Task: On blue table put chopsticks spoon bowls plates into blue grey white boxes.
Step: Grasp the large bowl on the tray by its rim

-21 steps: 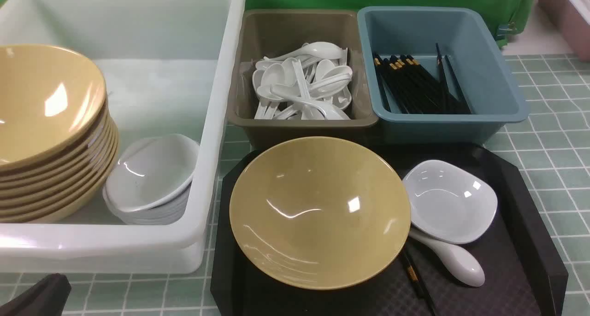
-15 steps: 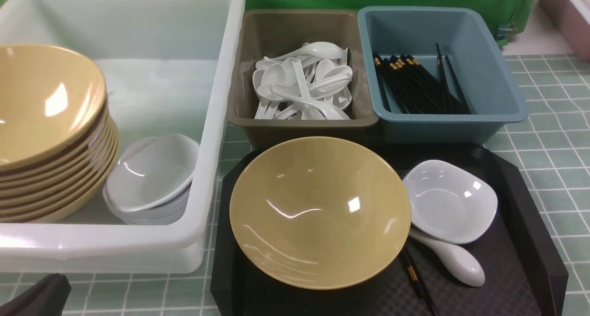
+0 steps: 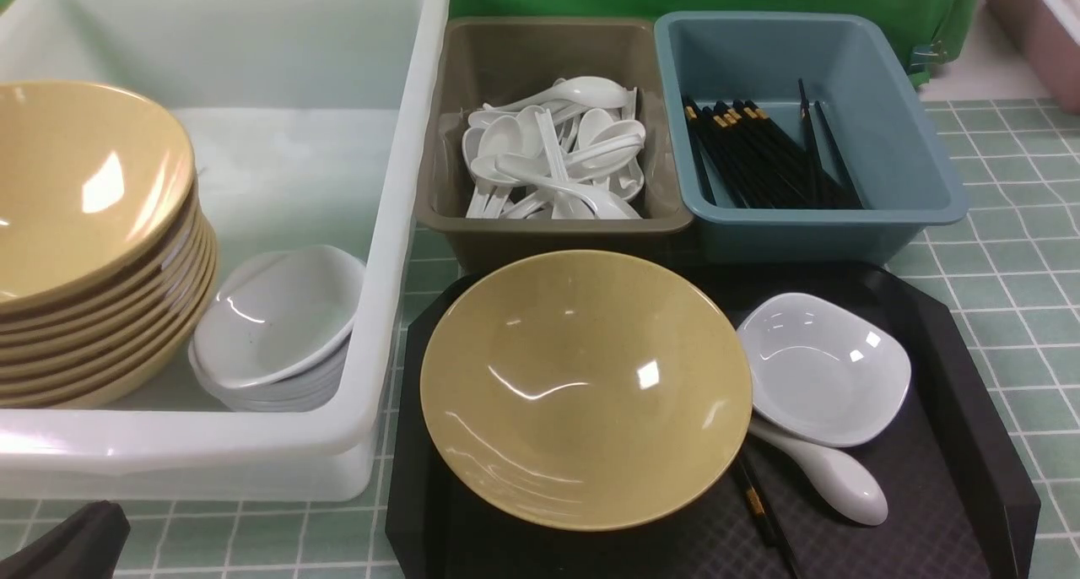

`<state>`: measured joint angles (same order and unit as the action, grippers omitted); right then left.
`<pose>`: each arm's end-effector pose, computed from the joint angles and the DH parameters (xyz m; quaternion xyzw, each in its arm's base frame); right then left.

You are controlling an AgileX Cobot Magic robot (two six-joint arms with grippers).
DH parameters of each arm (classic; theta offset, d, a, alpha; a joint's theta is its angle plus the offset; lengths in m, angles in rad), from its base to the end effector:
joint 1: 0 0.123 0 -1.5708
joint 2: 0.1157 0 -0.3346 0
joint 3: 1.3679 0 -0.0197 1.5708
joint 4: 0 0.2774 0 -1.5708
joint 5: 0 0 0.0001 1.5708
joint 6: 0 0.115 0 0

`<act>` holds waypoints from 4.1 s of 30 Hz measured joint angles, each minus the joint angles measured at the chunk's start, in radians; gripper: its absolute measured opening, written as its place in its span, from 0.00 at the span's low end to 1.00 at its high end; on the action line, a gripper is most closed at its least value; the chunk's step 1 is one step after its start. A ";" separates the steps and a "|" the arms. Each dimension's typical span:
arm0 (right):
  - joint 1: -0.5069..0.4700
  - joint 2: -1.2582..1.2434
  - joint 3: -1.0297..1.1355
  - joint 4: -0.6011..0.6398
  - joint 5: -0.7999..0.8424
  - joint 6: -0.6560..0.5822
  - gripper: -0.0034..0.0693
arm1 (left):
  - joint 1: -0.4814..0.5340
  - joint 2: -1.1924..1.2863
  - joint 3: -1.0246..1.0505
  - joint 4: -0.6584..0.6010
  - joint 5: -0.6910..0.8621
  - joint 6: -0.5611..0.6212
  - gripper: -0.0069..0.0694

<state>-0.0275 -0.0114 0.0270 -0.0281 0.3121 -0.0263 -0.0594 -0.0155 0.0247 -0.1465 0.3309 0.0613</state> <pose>0.0541 -0.0025 0.1699 -0.0074 0.7868 -0.0282 0.6166 0.0530 -0.0086 0.1693 0.0075 0.7895 -0.0606 0.6107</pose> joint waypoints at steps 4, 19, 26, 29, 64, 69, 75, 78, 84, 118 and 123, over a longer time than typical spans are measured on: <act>0.000 0.000 0.000 0.000 0.000 0.000 0.37 | 0.000 0.000 0.000 0.013 0.000 0.000 0.09; 0.000 0.000 0.002 -0.018 -0.157 0.026 0.37 | 0.000 0.000 0.001 0.023 -0.205 0.000 0.09; 0.000 0.000 0.002 -0.018 -0.627 0.055 0.37 | 0.000 0.000 0.001 0.023 -0.614 0.000 0.09; 0.000 0.000 0.002 -0.019 -0.804 0.127 0.37 | 0.000 0.000 0.001 0.023 -0.737 0.000 0.09; 0.036 0.379 -0.522 0.050 0.354 -0.065 0.11 | -0.110 0.521 -0.668 -0.249 0.066 -0.082 0.09; 0.150 0.483 -0.522 0.240 0.507 -0.256 0.11 | -0.254 0.743 -0.749 -0.444 0.313 0.195 0.09; 0.244 0.606 -0.504 0.309 0.425 -0.385 0.11 | -0.410 1.046 -0.934 -0.710 0.454 0.465 0.09; 0.259 0.659 -0.466 0.309 0.378 -0.389 0.11 | -0.485 1.217 -1.049 -0.742 0.525 0.521 0.09; 0.302 0.756 -0.402 0.323 0.298 -0.318 0.12 | -0.698 1.558 -1.289 -0.391 0.539 0.332 0.09; 0.379 0.758 -0.402 0.337 0.218 -0.324 0.15 | -0.737 1.869 -1.386 -0.570 0.335 0.307 0.13; 0.379 0.758 -0.402 0.337 0.209 -0.324 0.15 | -0.628 1.806 -1.387 -0.422 0.400 0.222 0.38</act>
<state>0.3513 0.7464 -0.3752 0.3091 0.5215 -0.3499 -0.6875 1.7904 -1.3618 -0.5689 0.7310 0.2837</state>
